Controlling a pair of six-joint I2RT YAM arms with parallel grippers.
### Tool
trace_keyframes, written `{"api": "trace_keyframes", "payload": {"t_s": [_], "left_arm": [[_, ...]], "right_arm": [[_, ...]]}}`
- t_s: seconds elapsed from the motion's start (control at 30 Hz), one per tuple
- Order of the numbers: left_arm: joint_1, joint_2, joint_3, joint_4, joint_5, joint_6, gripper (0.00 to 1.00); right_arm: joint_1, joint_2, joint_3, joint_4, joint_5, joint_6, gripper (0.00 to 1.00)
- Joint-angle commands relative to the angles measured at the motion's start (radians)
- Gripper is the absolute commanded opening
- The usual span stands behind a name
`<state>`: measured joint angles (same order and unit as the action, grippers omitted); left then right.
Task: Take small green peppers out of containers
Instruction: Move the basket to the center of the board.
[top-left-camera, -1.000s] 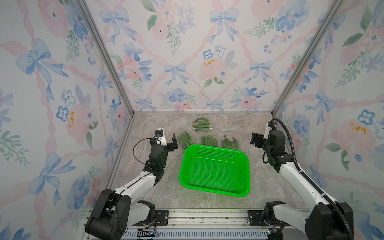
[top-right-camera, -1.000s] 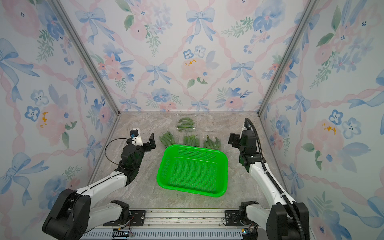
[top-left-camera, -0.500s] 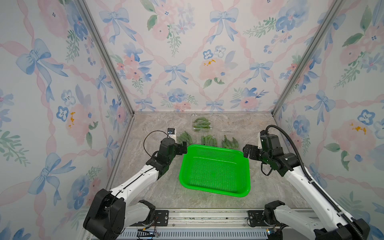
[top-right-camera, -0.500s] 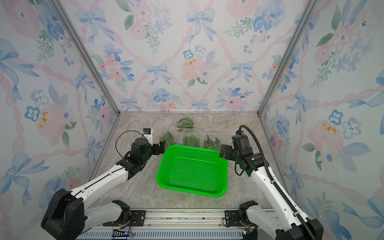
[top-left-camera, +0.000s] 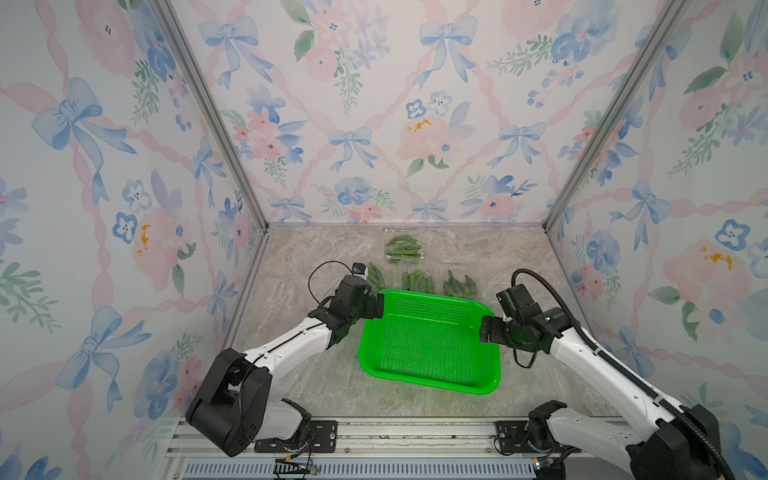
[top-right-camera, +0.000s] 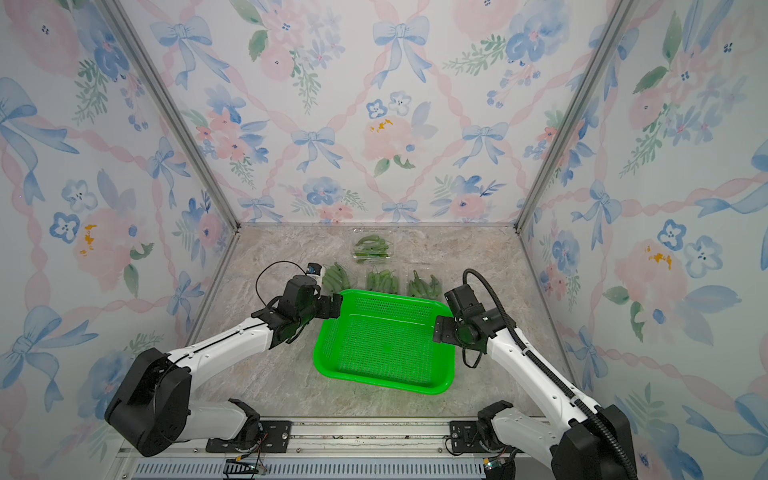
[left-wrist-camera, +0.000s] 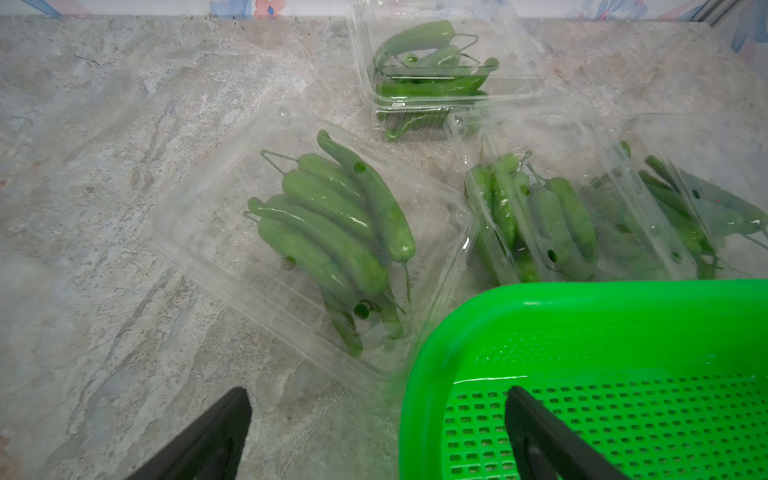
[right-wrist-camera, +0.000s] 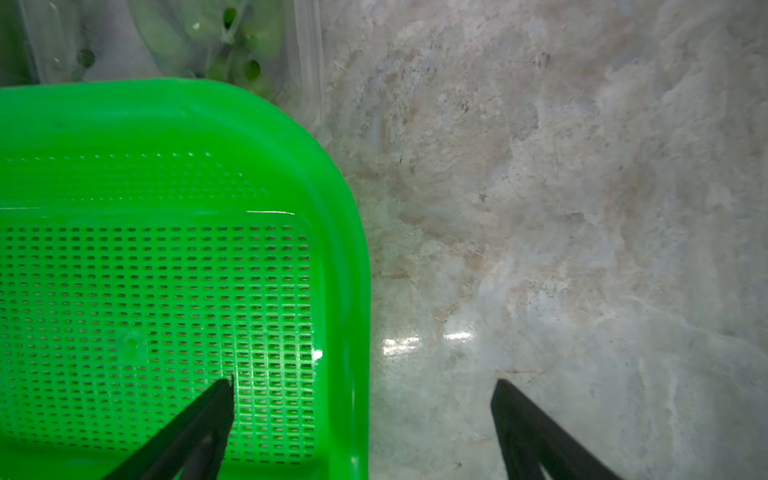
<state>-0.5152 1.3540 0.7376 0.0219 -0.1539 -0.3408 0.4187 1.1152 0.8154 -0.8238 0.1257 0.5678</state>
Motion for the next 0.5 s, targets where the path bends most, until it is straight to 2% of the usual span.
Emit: {"api": "trace_keyframes", "payload": {"t_s": [0.0,0.1,0.17,0.23,0.47], "left_arm": [[-0.003,0.015,0.033,-0.036,0.055,0.033,0.98],[-0.003,0.020,0.045,-0.074,0.058,0.059,0.98],[-0.002,0.023,0.056,-0.097,0.049,0.054,0.98],[-0.002,0.025,0.066,-0.110,0.067,0.048,0.98],[-0.002,0.020,0.058,-0.124,0.073,0.042,0.98]], "right_arm": [[0.013,0.027,-0.014,-0.020,-0.009,0.026,0.96],[0.017,0.071,-0.015,-0.010,-0.011,0.026,0.94],[0.018,0.104,-0.015,-0.006,-0.005,0.024,0.89],[0.019,0.139,-0.010,-0.006,0.005,0.018,0.79],[0.018,0.208,0.008,-0.011,0.008,-0.006,0.65]]}}
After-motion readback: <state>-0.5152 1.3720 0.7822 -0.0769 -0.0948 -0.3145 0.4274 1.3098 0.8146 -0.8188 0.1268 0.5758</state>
